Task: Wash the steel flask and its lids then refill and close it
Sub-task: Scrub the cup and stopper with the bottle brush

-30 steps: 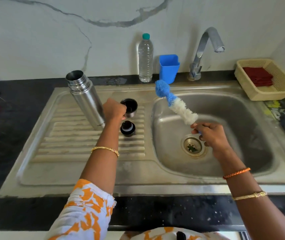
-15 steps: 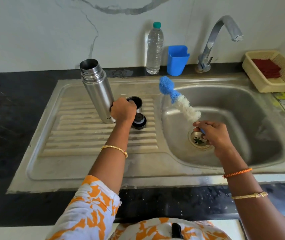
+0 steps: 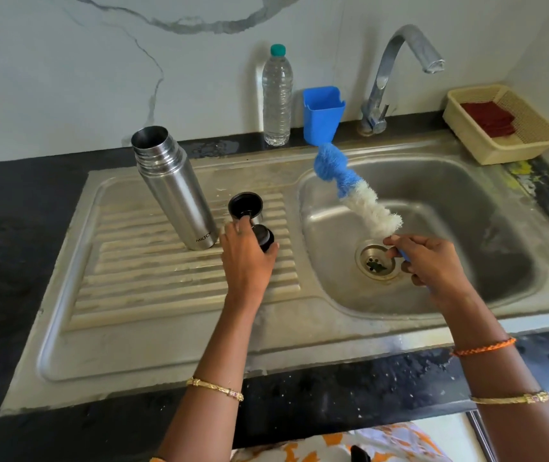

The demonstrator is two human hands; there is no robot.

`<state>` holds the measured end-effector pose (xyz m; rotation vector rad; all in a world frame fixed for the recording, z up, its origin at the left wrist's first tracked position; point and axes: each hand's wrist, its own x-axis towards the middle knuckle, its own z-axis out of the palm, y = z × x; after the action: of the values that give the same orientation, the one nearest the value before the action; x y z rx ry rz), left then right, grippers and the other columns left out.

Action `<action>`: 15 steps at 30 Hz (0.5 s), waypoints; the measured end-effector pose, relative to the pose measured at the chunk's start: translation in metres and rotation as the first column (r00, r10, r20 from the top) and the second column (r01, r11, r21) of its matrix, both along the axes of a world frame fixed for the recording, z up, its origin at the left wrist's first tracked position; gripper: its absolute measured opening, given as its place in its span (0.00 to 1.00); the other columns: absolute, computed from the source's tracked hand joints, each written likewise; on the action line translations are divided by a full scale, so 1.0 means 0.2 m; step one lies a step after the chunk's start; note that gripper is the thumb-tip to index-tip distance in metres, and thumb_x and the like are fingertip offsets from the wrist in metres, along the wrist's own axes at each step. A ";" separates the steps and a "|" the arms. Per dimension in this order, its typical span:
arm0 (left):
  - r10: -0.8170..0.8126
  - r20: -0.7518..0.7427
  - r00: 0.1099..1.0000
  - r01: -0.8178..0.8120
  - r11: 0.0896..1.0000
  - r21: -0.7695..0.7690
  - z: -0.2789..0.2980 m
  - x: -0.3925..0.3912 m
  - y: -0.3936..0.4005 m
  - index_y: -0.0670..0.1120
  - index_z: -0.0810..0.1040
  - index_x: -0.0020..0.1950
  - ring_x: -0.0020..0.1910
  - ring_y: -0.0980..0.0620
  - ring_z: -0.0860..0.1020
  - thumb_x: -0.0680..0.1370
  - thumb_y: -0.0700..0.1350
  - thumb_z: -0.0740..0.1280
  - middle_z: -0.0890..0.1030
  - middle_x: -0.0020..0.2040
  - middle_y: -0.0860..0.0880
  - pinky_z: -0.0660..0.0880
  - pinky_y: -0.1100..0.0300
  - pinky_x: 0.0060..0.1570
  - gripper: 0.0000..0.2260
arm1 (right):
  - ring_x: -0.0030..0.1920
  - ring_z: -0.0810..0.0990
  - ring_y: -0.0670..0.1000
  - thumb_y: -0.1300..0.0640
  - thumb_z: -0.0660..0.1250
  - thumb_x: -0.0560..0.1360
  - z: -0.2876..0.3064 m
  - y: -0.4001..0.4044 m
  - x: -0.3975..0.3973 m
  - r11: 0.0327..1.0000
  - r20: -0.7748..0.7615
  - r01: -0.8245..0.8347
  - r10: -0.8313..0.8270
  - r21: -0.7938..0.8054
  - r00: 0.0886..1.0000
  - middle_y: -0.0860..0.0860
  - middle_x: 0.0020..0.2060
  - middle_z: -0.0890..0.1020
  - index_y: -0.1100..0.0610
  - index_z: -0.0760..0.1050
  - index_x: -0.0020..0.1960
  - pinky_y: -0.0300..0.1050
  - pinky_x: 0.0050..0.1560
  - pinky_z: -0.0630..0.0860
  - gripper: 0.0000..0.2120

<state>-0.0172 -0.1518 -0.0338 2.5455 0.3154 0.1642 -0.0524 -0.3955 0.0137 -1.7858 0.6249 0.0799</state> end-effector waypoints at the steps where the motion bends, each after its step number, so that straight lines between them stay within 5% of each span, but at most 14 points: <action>1: 0.002 0.025 1.000 -0.002 1.000 -0.022 -0.03 0.00 -0.01 0.42 0.69 0.68 0.63 0.42 0.70 0.73 0.49 0.73 0.73 0.63 0.42 0.72 0.50 0.60 0.27 | 0.28 0.67 0.46 0.56 0.65 0.77 -0.01 -0.01 0.00 1.000 -0.003 0.000 0.000 -0.001 1.000 0.50 0.32 0.79 0.54 0.81 0.43 0.38 0.28 0.58 0.07; 5: 0.028 0.145 0.989 -0.005 0.988 -0.155 -0.05 -0.01 -0.06 0.41 0.74 0.64 0.61 0.45 0.73 0.72 0.44 0.74 0.76 0.60 0.43 0.70 0.58 0.60 0.23 | 0.28 0.65 0.46 0.56 0.66 0.76 -0.03 -0.05 -0.01 1.000 -0.030 -0.025 0.025 -0.011 0.999 0.51 0.32 0.79 0.54 0.82 0.43 0.38 0.27 0.58 0.07; 8: 0.141 0.202 0.969 -0.023 0.869 -0.494 0.03 0.01 -0.12 0.44 0.77 0.62 0.56 0.52 0.76 0.70 0.43 0.77 0.78 0.57 0.49 0.72 0.62 0.58 0.22 | 0.27 0.66 0.45 0.56 0.66 0.76 -0.03 -0.12 0.02 0.998 -0.025 -0.065 0.065 -0.002 0.998 0.51 0.33 0.80 0.54 0.82 0.44 0.37 0.25 0.59 0.07; 11: 0.163 0.036 0.986 -0.037 0.424 -0.905 0.17 0.05 -0.24 0.45 0.77 0.55 0.51 0.50 0.81 0.72 0.38 0.74 0.80 0.54 0.47 0.81 0.56 0.49 0.14 | 0.22 0.67 0.41 0.57 0.67 0.76 0.00 -0.21 0.04 0.996 0.041 -0.092 0.091 0.012 0.995 0.50 0.33 0.80 0.56 0.82 0.45 0.32 0.22 0.61 0.06; 13: 0.060 -0.047 0.997 -0.055 0.157 -0.986 0.23 0.09 -0.35 0.44 0.75 0.53 0.49 0.46 0.81 0.76 0.38 0.70 0.80 0.54 0.42 0.82 0.55 0.46 0.08 | 0.21 0.68 0.40 0.57 0.67 0.76 0.03 -0.30 0.05 0.993 0.115 -0.117 0.115 0.005 0.987 0.51 0.33 0.80 0.58 0.82 0.45 0.31 0.23 0.63 0.06; 15: 0.011 -0.098 0.995 -0.098 -0.005 -0.995 0.24 0.13 -0.45 0.45 0.75 0.53 0.46 0.46 0.81 0.79 0.42 0.66 0.80 0.51 0.42 0.82 0.57 0.44 0.04 | 0.22 0.68 0.41 0.57 0.66 0.76 0.04 -0.40 0.05 0.986 0.200 -0.144 0.158 -0.082 0.967 0.49 0.32 0.81 0.57 0.82 0.45 0.34 0.28 0.66 0.07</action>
<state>0.0095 -0.2424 0.0144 0.9793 0.3594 -0.1226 -0.0422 -0.4755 0.0221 -1.8757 0.3456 -0.0226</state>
